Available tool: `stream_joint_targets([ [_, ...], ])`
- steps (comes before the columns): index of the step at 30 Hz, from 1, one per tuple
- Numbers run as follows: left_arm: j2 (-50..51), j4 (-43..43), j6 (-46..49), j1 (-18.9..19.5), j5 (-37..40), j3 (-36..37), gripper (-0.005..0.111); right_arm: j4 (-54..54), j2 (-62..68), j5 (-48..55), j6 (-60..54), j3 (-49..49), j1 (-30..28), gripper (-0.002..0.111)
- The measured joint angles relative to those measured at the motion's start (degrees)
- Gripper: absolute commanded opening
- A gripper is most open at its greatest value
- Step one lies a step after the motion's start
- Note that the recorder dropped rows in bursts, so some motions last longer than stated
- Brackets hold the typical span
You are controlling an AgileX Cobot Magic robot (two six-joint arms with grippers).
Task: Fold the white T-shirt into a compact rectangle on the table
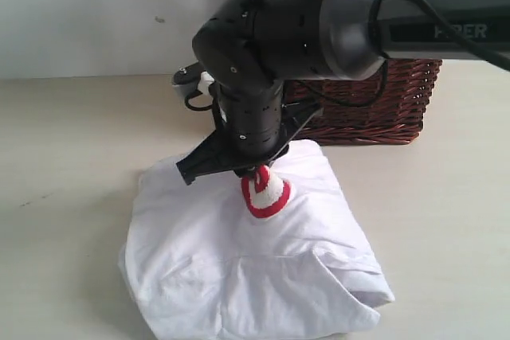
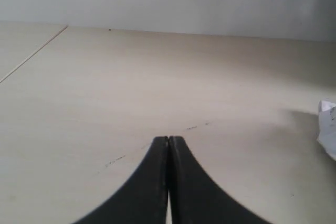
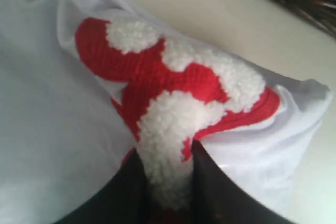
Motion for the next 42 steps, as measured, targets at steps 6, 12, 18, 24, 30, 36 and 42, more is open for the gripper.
stream_joint_targets([
  [6, 0.00, 0.00, 0.00, 0.00, 0.00, 0.00, 0.000, -5.78, 3.13, 0.49, 5.19, 1.97, 0.00, 0.049],
  [12, 0.00, 0.00, 0.00, 0.00, 0.00, 0.00, 0.000, -7.68, 7.98, 1.44, 5.45, 2.31, 0.00, 0.068],
  [18, 0.00, 0.00, 0.00, 0.00, 0.00, 0.00, 0.000, -10.20, 7.98, 7.30, 5.54, 2.32, 0.00, 0.068],
  [24, 0.00, 0.00, 0.00, 0.00, 0.00, 0.00, 0.000, -11.33, 3.71, 13.10, 3.87, 2.32, 0.00, 0.027],
  [30, 0.00, 0.00, 0.00, 0.00, 0.00, 0.00, 0.000, -8.49, 1.68, 11.31, 2.91, 5.62, -0.91, 0.000],
  [36, 0.00, 0.00, 0.00, 0.00, 0.00, 0.00, 0.000, 7.26, 1.68, -2.44, -5.44, 17.91, -10.17, 0.000],
  [42, 0.00, 0.00, 0.00, 0.00, 0.00, 0.00, 0.000, 7.48, 1.01, -4.59, -8.90, 20.84, -10.69, 0.000],
])
